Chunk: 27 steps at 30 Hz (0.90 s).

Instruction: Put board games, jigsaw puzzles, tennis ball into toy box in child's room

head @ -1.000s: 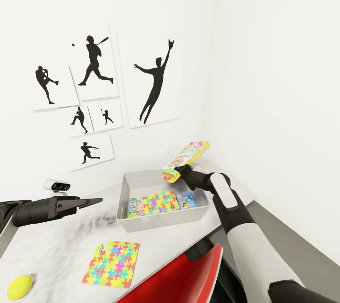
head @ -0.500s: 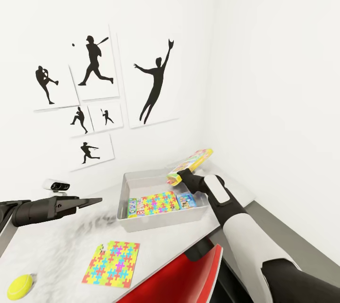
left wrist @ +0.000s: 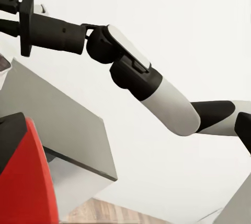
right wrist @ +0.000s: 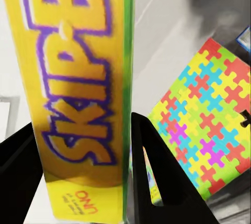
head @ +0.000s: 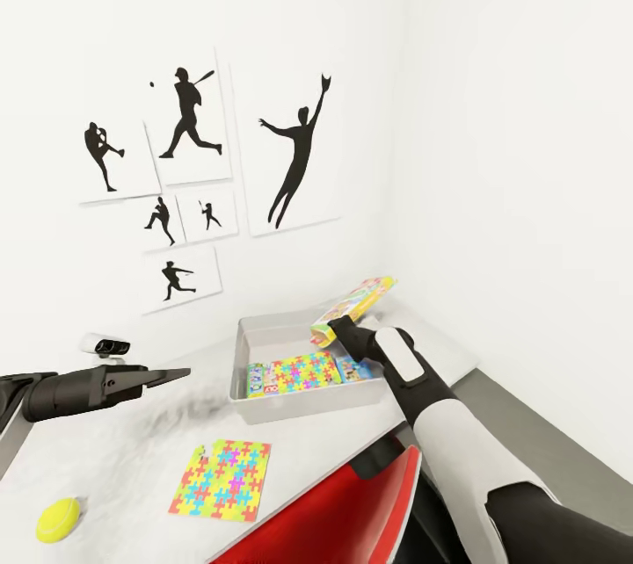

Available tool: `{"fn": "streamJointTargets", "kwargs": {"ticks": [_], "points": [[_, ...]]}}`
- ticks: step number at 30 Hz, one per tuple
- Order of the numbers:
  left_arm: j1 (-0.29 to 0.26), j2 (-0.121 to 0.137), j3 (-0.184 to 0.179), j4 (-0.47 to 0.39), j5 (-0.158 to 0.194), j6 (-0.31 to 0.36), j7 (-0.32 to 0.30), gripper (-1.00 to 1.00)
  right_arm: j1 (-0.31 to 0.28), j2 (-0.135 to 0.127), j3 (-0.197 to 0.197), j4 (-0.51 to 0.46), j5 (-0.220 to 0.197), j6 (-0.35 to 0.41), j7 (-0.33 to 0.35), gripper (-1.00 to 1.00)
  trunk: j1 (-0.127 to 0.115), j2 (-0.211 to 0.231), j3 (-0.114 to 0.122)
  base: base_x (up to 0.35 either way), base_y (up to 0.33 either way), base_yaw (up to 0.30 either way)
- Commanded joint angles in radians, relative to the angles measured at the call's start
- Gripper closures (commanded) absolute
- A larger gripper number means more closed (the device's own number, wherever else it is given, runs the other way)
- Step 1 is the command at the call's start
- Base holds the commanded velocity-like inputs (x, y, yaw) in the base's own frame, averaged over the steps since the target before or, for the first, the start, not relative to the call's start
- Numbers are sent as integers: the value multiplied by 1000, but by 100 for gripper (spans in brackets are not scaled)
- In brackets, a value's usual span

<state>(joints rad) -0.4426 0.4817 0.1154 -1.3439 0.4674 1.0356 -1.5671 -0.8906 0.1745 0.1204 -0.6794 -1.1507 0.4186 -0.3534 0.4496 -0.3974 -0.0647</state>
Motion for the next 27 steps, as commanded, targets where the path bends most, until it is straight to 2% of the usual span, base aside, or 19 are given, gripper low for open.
{"fn": "streamJointTargets", "kwargs": {"ticks": [1,6,11,21,27], "points": [[-1,0,-1,0,1,11,-4,-100,-1,0,2,-2,-9,-2,-9,100,0,-3,-2,-203,213,0],[-1,0,-1,0,1,11,-4,-100,-1,0,2,-2,-9,-4,-9,100,0,-3,-1,-185,222,104],[-1,0,0,3,0,11,-4,-100,-1,0,2,-2,-9,-5,-9,100,0,-3,1,-35,92,123],[-1,1,0,4,-1,11,-4,-100,-1,0,2,-2,-9,-5,-9,100,0,-3,1,0,15,2],[-1,2,1,5,0,11,-4,-100,-1,0,2,-2,-9,-6,-9,100,0,-3,1,18,210,1]]}}
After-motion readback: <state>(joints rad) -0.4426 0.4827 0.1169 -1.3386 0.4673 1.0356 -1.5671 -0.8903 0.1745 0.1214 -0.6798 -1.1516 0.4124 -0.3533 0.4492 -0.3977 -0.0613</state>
